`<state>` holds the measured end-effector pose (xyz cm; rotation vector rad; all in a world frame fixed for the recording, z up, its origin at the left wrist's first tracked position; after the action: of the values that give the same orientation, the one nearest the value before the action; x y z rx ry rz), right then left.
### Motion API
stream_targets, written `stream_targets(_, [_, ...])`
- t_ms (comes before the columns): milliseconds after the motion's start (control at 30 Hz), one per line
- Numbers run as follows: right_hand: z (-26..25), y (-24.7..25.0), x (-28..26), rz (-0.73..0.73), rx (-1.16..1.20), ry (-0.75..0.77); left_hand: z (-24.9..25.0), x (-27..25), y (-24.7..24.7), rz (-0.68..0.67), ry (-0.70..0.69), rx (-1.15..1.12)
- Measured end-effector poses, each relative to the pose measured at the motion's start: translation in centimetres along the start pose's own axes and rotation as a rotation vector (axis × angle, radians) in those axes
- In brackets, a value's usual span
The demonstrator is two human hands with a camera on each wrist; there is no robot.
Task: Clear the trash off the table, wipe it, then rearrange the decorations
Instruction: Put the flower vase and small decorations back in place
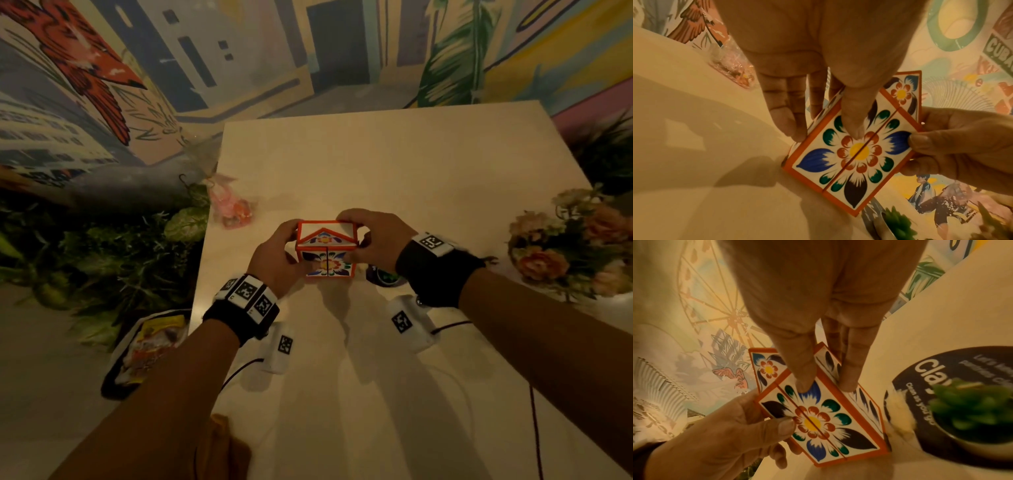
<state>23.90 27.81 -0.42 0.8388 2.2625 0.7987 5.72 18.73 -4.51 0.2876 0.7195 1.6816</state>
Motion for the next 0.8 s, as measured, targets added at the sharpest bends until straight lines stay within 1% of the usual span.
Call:
stream_targets(267, [1.2,-0.3,-1.5,0.006,-0.031,-0.002,1.0,-1.8,-1.3,0.03,0.028,-0.011])
stream_targets(433, [1.2,-0.5,-2.0,0.022,-0.075,0.03,1.2,-2.0,-1.6,0.036,0.039,-0.025])
stream_targets(800, [1.6,-0.4,-2.7,0.037,-0.077,0.009,1.6,-2.4,-2.0,0.03,0.041,-0.035])
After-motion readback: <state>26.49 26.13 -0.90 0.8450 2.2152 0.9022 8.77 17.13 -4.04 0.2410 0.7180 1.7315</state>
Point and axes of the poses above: each hand's wrist, its own x-axis towards the middle knuckle, its own y-axis out of the back of the hand, z = x × y, the point moved 1 cm from there along x, towards the middle knuckle, and after that the axes turned 1 degree about -z, right-handed, at the moved point
